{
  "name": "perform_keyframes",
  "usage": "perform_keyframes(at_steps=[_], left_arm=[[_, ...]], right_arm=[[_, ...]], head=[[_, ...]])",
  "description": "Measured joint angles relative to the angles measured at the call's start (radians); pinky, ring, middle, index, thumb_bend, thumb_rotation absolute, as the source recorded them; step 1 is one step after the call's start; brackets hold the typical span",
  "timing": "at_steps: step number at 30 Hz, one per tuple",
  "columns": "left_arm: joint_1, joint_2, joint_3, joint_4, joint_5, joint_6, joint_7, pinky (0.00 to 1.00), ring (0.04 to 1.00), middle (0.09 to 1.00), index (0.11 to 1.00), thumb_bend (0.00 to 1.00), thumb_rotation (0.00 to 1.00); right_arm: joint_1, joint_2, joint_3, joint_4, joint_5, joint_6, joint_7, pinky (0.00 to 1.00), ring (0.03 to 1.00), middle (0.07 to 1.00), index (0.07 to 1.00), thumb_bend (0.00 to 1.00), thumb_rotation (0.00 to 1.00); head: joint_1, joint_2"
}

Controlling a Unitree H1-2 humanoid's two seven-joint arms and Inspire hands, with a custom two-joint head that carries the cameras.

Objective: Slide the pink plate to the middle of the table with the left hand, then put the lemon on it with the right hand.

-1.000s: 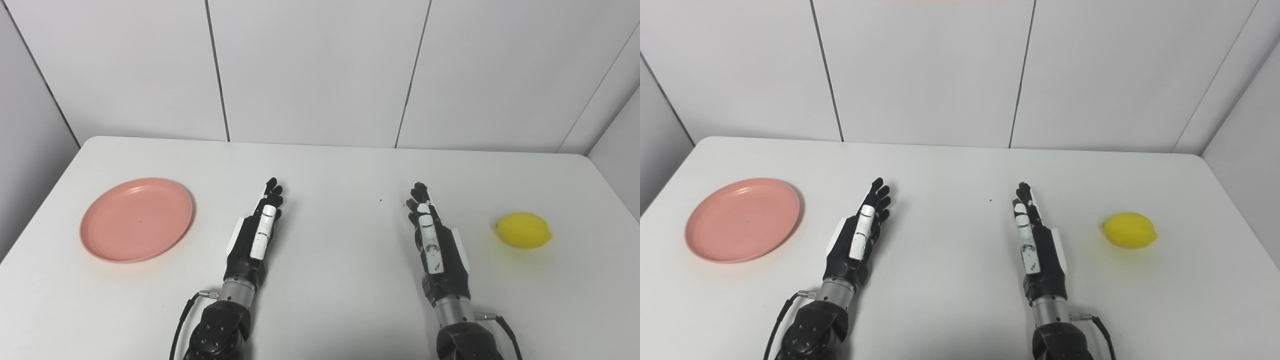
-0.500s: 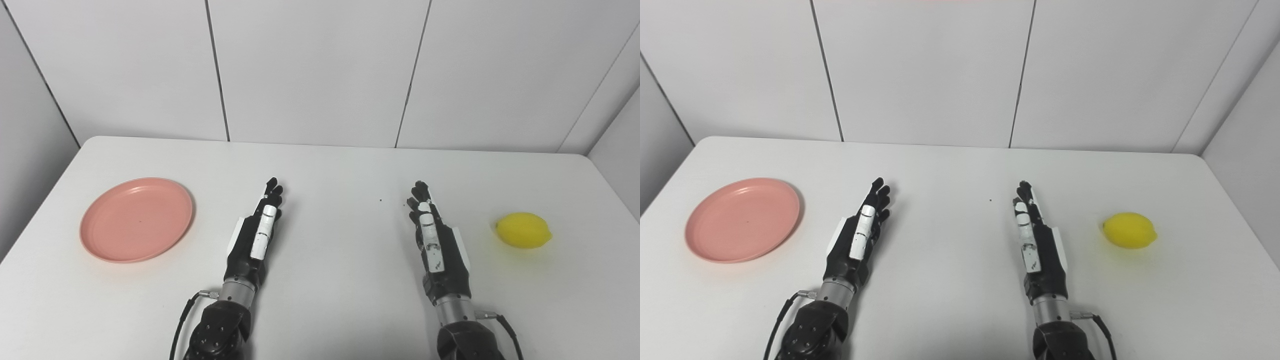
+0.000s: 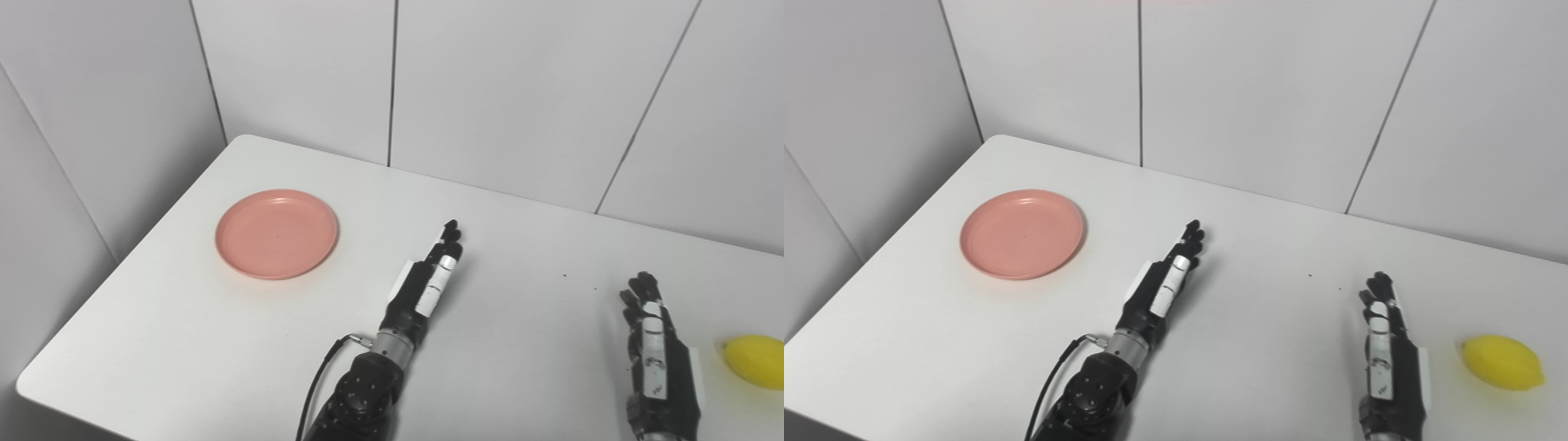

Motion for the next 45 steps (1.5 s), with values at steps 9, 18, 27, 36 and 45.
perform_keyframes(at_steps=[9, 18, 27, 36, 45], left_arm=[[-0.018, -0.01, -0.002, 0.032, 0.004, -0.054, 0.011, 1.0, 1.0, 1.0, 1.0, 0.65, 1.0], [-0.019, -0.009, 0.0, 0.033, 0.0, -0.078, 0.015, 1.0, 1.0, 1.0, 1.0, 0.61, 1.0], [0.004, 0.056, 0.038, -0.063, 0.035, 0.003, 0.016, 1.0, 0.994, 0.974, 0.974, 0.71, 1.0], [0.002, 0.105, 0.098, -0.17, 0.025, 0.056, 0.026, 0.96, 0.918, 0.91, 0.901, 0.71, 1.0], [-0.019, 0.164, 0.19, -0.209, 0.038, 0.057, 0.068, 0.86, 0.838, 0.837, 0.843, 0.71, 1.0]], right_arm=[[0.002, 0.002, 0.003, -0.025, 0.005, 0.0, 0.008, 1.0, 0.979, 0.968, 0.959, 0.45, 0.97], [0.005, 0.018, 0.004, -0.027, 0.009, 0.001, 0.005, 1.0, 0.97, 0.959, 0.95, 0.4, 0.94], [0.006, 0.019, 0.001, -0.036, 0.018, 0.001, 0.005, 1.0, 0.982, 0.968, 0.961, 0.37, 0.96], [0.003, 0.021, 0.003, -0.036, 0.017, 0.001, 0.005, 1.0, 0.989, 0.971, 0.969, 0.31, 0.96], [0.003, 0.023, 0.003, -0.036, 0.016, 0.001, 0.004, 1.0, 0.993, 0.978, 0.974, 0.27, 1.0]], head=[[0.011, -0.037], [0.008, -0.052], [0.017, -0.064], [0.029, -0.075], [0.023, -0.087]])
